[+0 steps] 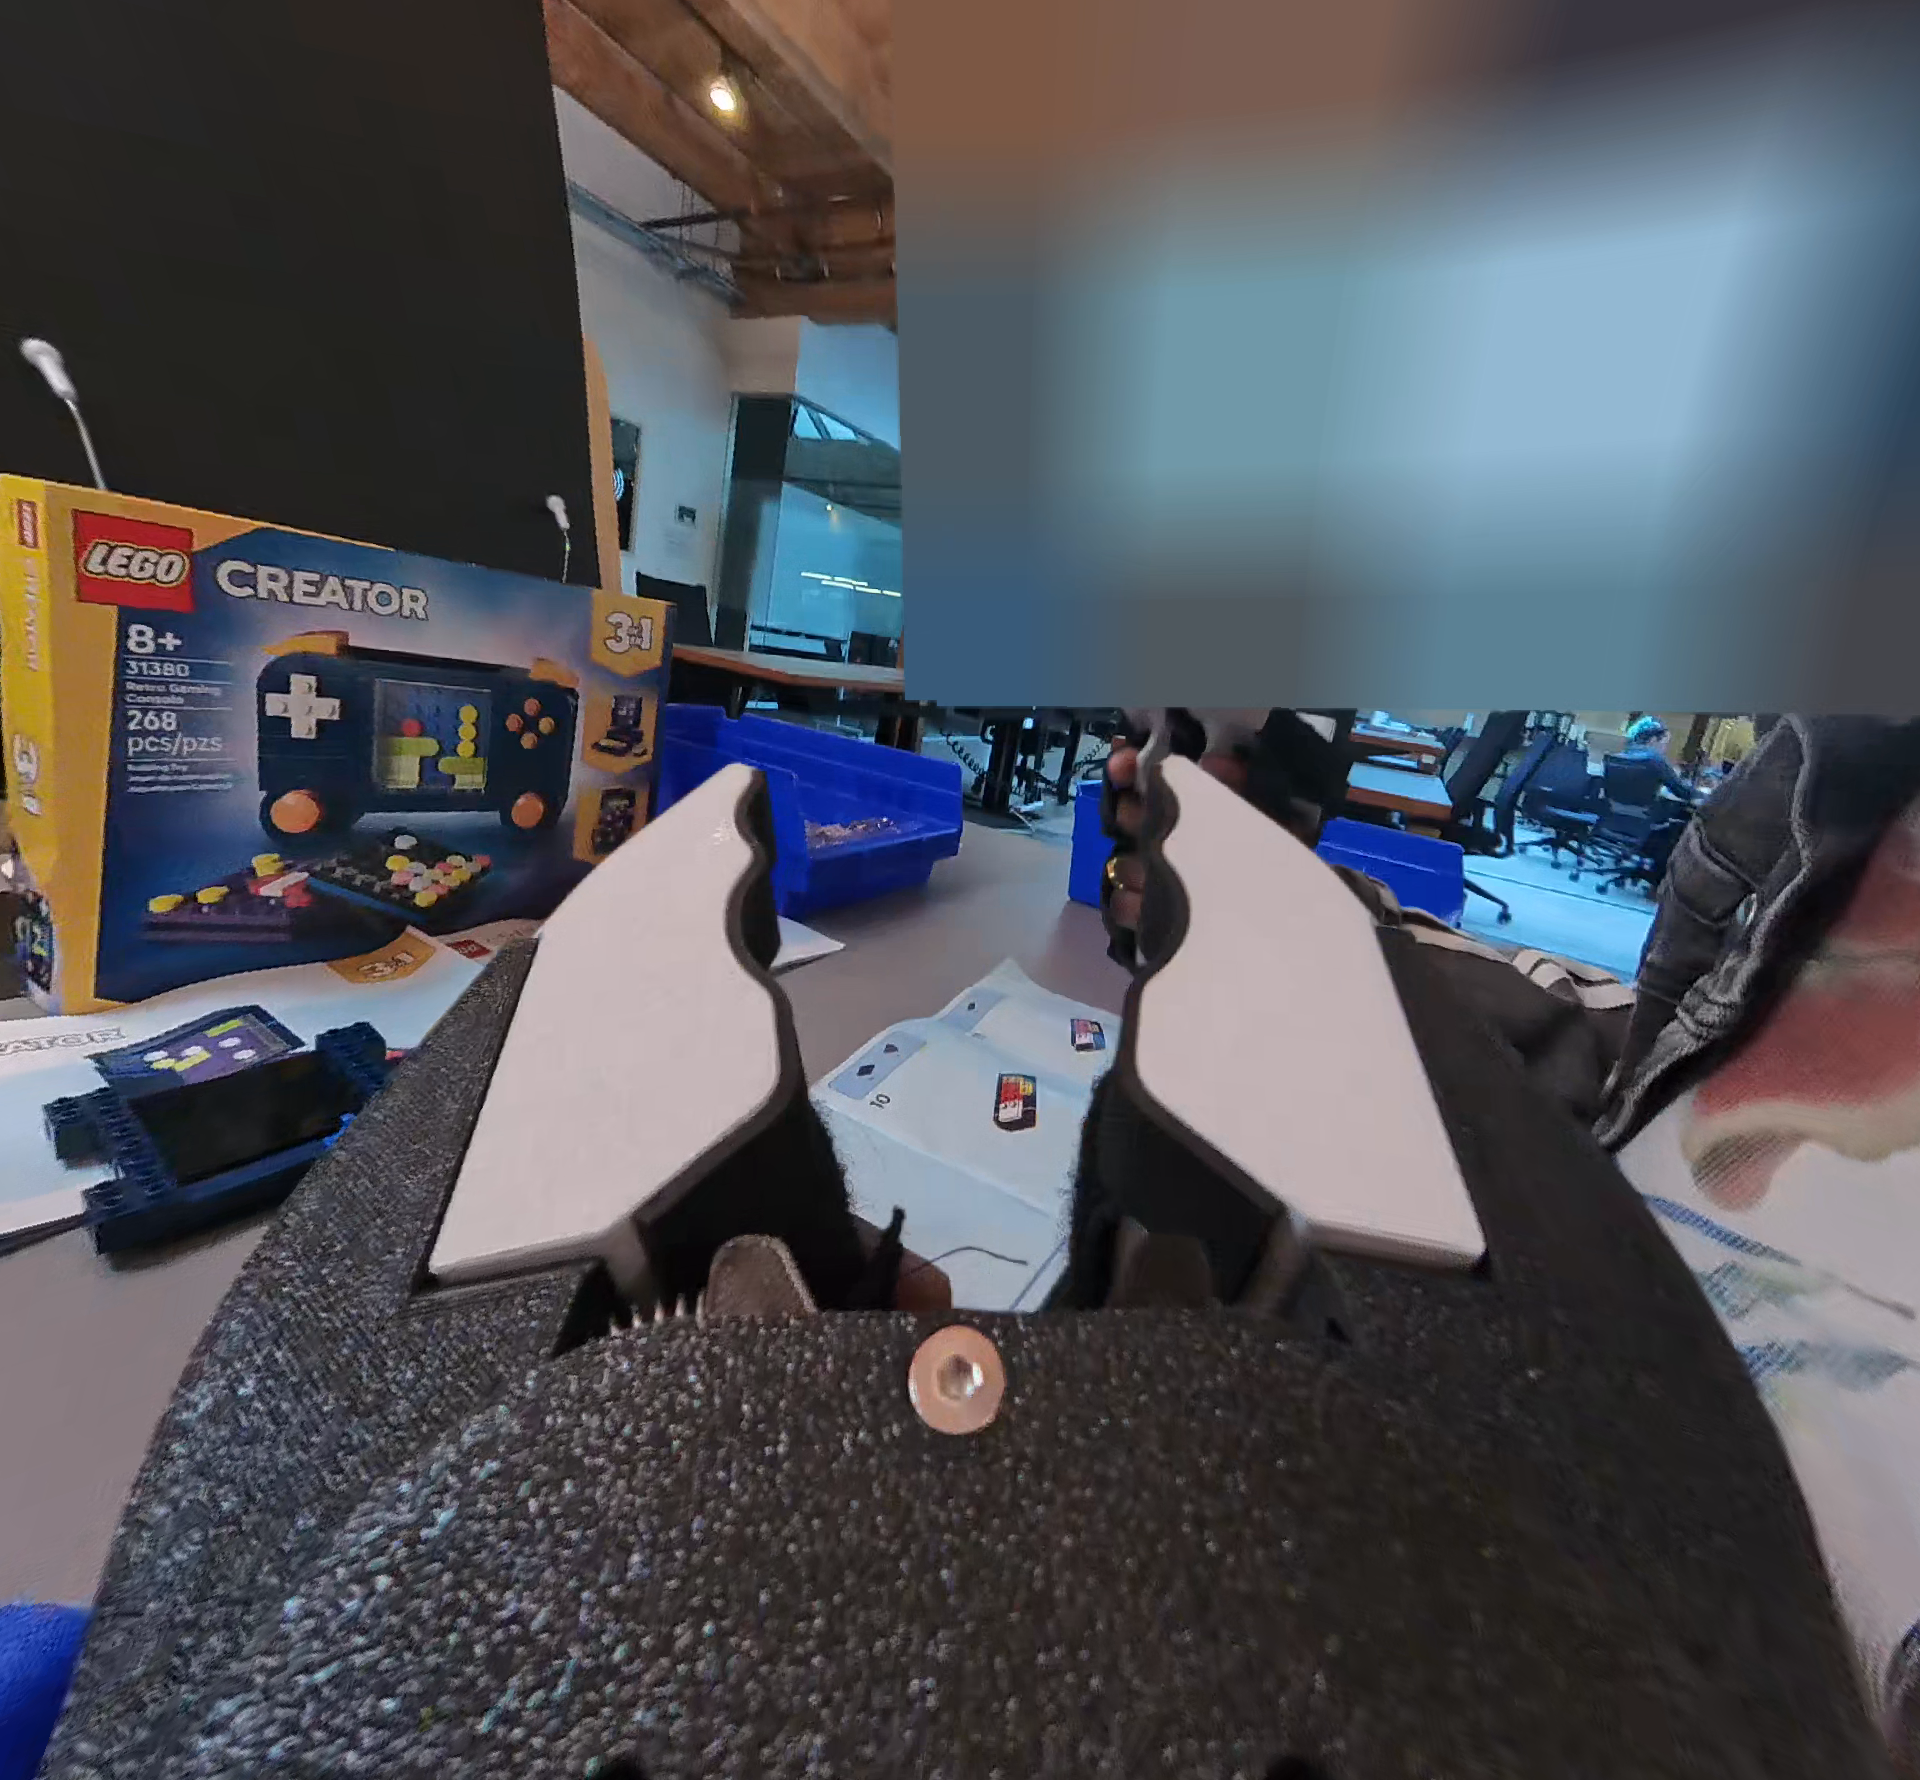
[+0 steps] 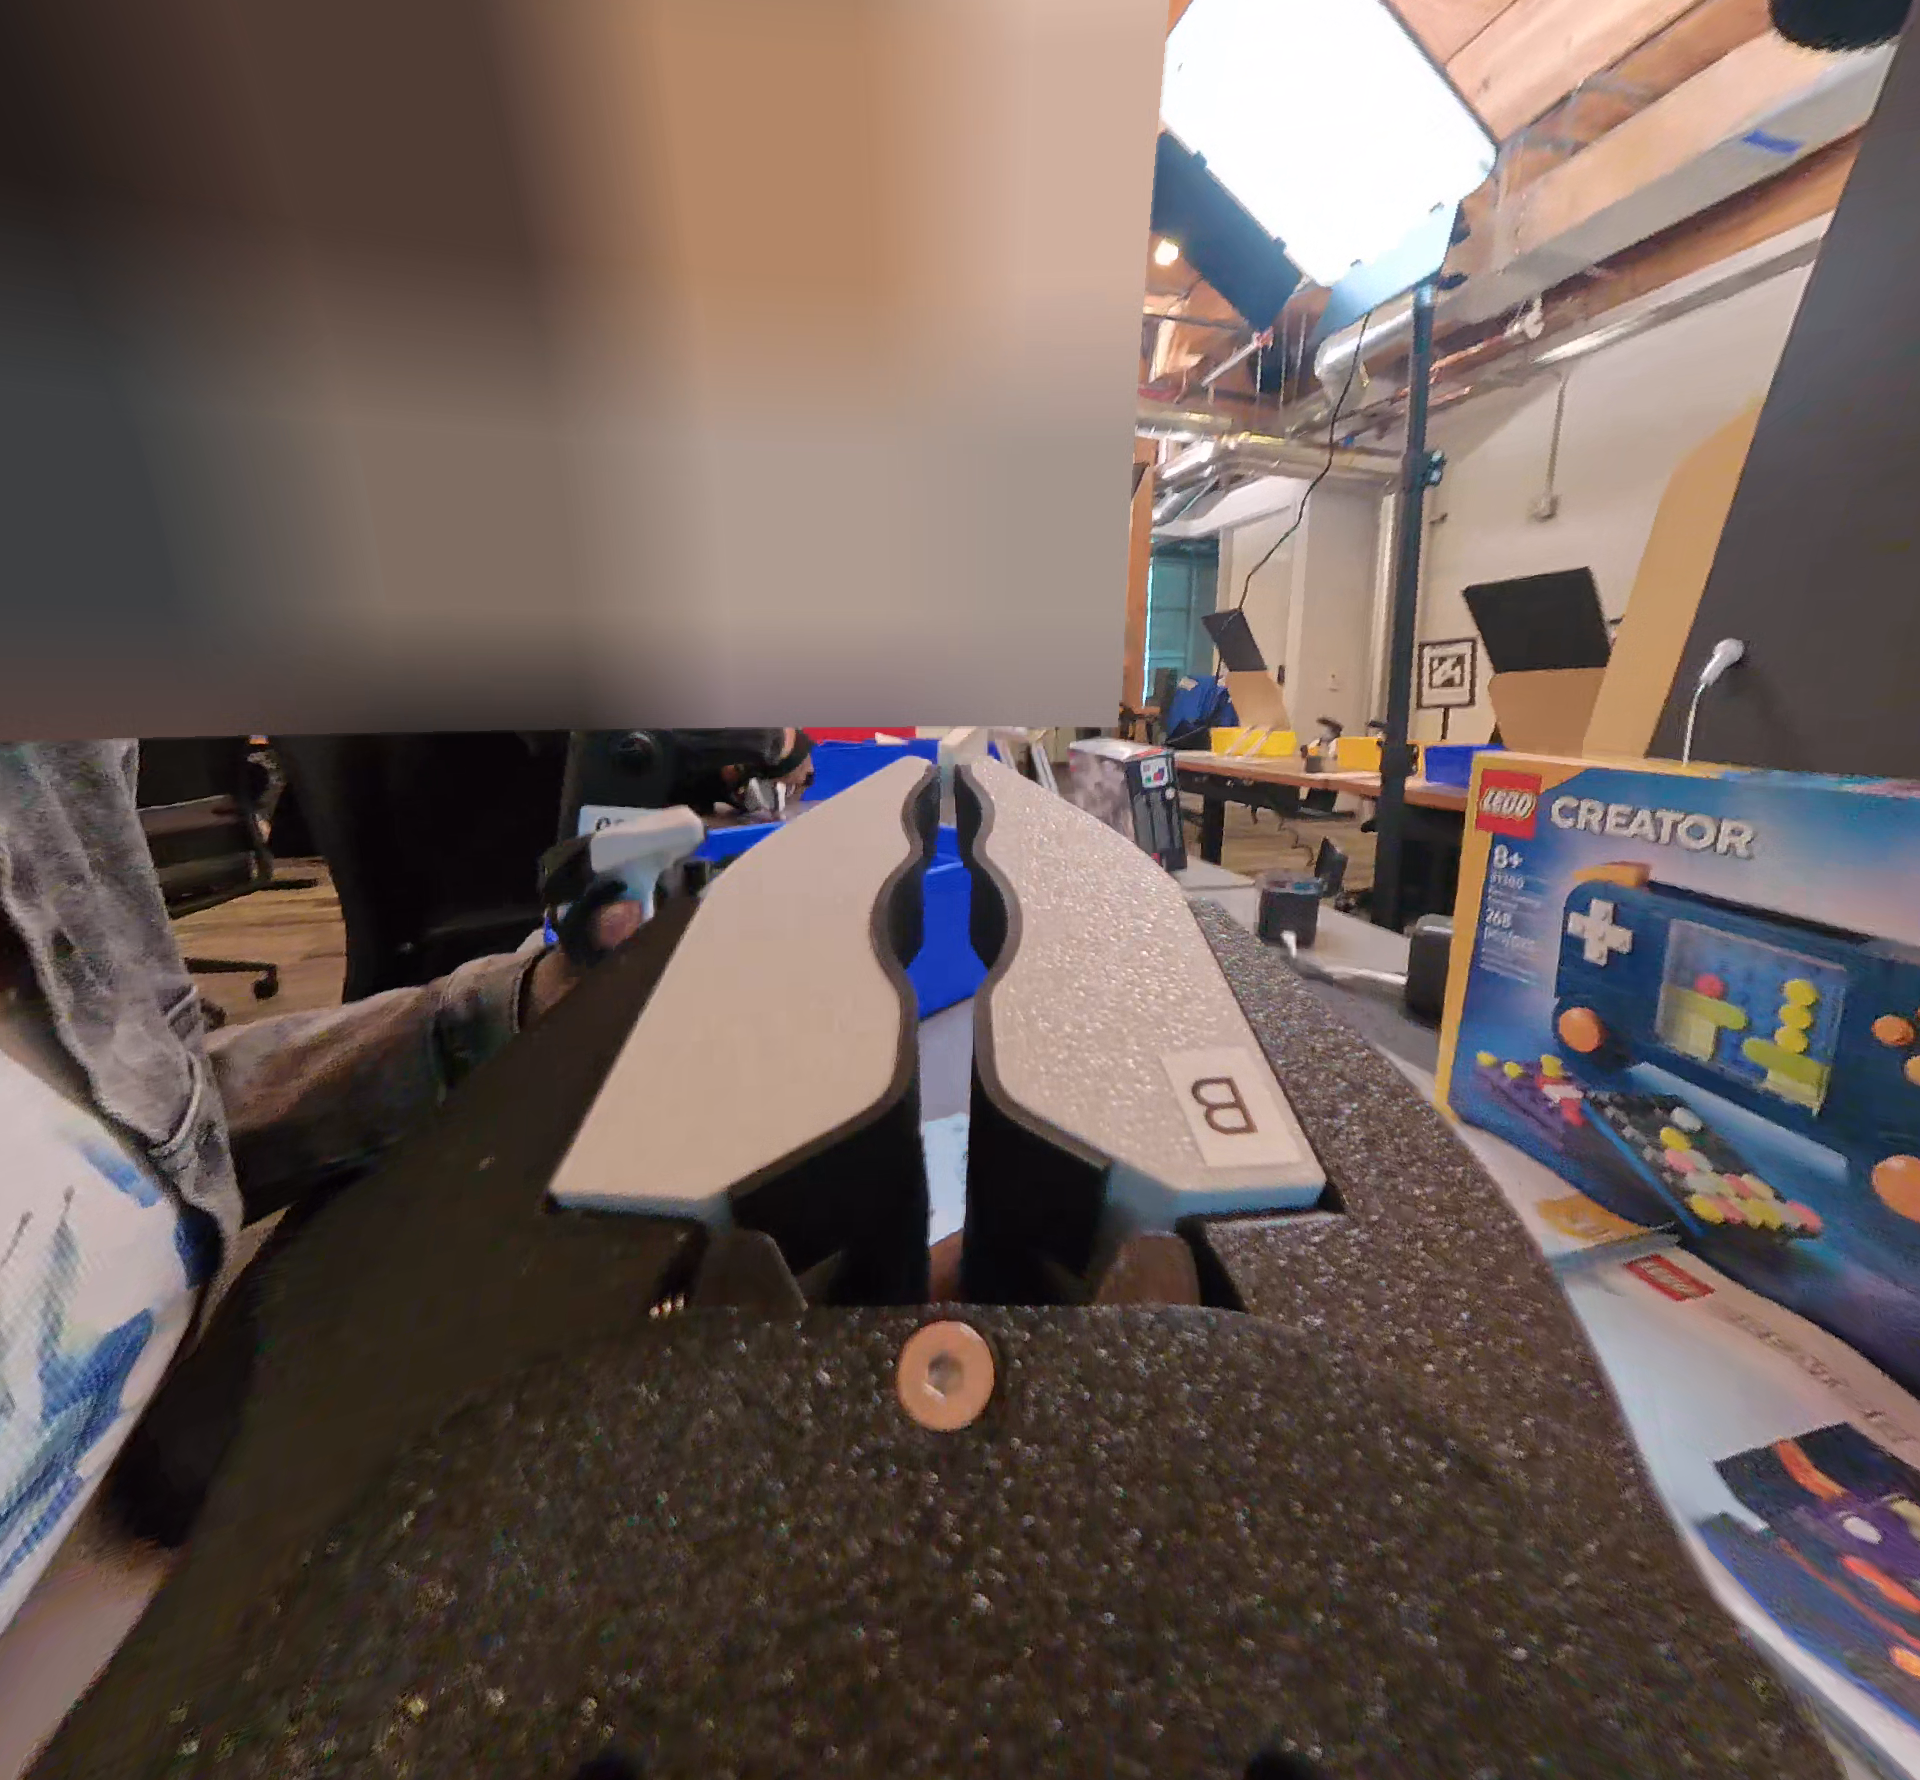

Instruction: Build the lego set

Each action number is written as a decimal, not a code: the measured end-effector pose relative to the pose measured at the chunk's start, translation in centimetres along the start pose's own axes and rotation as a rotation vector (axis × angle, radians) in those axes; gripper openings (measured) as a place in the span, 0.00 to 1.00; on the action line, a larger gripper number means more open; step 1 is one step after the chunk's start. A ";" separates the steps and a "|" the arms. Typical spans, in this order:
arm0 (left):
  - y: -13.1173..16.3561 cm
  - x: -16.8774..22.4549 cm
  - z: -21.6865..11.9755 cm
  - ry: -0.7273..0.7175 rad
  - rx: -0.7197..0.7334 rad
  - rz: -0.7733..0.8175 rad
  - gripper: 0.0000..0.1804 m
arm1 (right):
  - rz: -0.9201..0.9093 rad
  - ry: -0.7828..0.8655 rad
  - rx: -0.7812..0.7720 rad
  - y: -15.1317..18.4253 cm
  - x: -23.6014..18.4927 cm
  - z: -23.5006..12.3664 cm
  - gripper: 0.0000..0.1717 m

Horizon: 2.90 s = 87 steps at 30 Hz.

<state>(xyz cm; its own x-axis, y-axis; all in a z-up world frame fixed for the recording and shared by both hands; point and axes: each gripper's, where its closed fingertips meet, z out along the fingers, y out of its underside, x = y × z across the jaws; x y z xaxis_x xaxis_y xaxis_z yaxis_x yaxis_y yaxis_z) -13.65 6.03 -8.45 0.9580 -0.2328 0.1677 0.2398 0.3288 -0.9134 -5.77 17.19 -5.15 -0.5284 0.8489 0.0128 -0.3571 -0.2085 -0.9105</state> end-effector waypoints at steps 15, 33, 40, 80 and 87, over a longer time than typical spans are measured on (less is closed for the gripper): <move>0.8 1.6 0.1 0.032 0.014 0.178 0.39 | -0.272 -0.024 -0.167 2.5 -1.3 0.1 0.02; 2.0 2.0 0.9 0.034 -0.094 0.204 0.38 | -0.169 -0.083 -0.213 4.3 -2.1 -0.3 0.02; 3.5 0.2 1.0 -0.043 -0.186 0.110 0.25 | 0.638 -0.014 -0.124 5.3 -0.5 0.7 0.01; 4.0 8.2 4.2 0.265 0.030 -0.834 0.01 | 0.705 0.148 0.196 4.8 -7.3 1.6 0.01; 4.8 9.9 1.6 0.484 -0.389 -0.876 0.01 | 0.448 -0.156 -0.322 5.5 -9.8 0.6 0.21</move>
<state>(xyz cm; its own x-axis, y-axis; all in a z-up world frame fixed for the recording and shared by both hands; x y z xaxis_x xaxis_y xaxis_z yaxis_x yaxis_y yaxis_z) -2.74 6.78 -10.55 0.2920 -0.6122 0.7348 0.6646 -0.4226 -0.6162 -3.05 7.46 -10.04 -0.6903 0.6247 -0.3649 0.1680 -0.3521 -0.9208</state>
